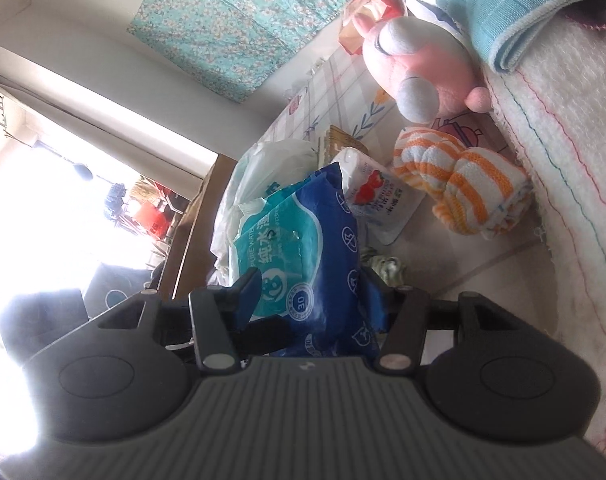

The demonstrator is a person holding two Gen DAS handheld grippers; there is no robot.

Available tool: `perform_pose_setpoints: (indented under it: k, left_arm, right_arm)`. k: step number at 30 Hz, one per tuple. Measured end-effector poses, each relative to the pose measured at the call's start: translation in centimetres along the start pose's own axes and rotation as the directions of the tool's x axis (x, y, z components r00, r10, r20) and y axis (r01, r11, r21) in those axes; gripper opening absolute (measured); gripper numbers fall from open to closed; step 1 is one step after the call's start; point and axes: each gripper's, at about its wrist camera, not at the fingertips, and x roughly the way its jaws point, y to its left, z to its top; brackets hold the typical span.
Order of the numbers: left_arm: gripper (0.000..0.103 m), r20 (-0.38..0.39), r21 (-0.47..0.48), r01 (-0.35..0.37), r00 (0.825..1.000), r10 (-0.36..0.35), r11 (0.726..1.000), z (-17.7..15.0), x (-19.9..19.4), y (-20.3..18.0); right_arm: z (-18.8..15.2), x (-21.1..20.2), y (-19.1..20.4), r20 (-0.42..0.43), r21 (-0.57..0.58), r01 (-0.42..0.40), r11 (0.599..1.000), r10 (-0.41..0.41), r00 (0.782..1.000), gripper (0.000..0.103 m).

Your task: Organize soft objects

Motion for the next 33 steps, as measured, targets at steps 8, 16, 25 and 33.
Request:
perform_pose_setpoints:
  k: [8,16,25,33]
  left_arm:
    - [0.048,0.099,0.016,0.024,0.995,-0.026,1.0,0.5,-4.5,0.0]
    - [0.048,0.237,-0.025,-0.01,0.971,0.015,1.0,0.6,-11.2,2.9]
    - [0.048,0.328,-0.17,-0.108,0.931,0.16,0.98,-0.4,-18.8,9.8]
    - [0.048,0.259,-0.309,-0.106,0.947,0.191,0.945,-0.4,-21.4,18.2]
  right_arm:
    - [0.0,-2.1,4.1,0.056,-0.038,-0.047,0.998,0.049,0.997,0.053]
    - [0.0,0.0,11.7,0.036,-0.151,-0.115,0.982,0.121,0.992,0.054]
    - [-1.1,8.7,20.8,-0.116,-0.198,-0.256,0.946,0.236,0.965,0.054]
    - [-2.9,16.3,25.5,-0.209,-0.181,-0.24,0.954,0.201,0.957,0.056]
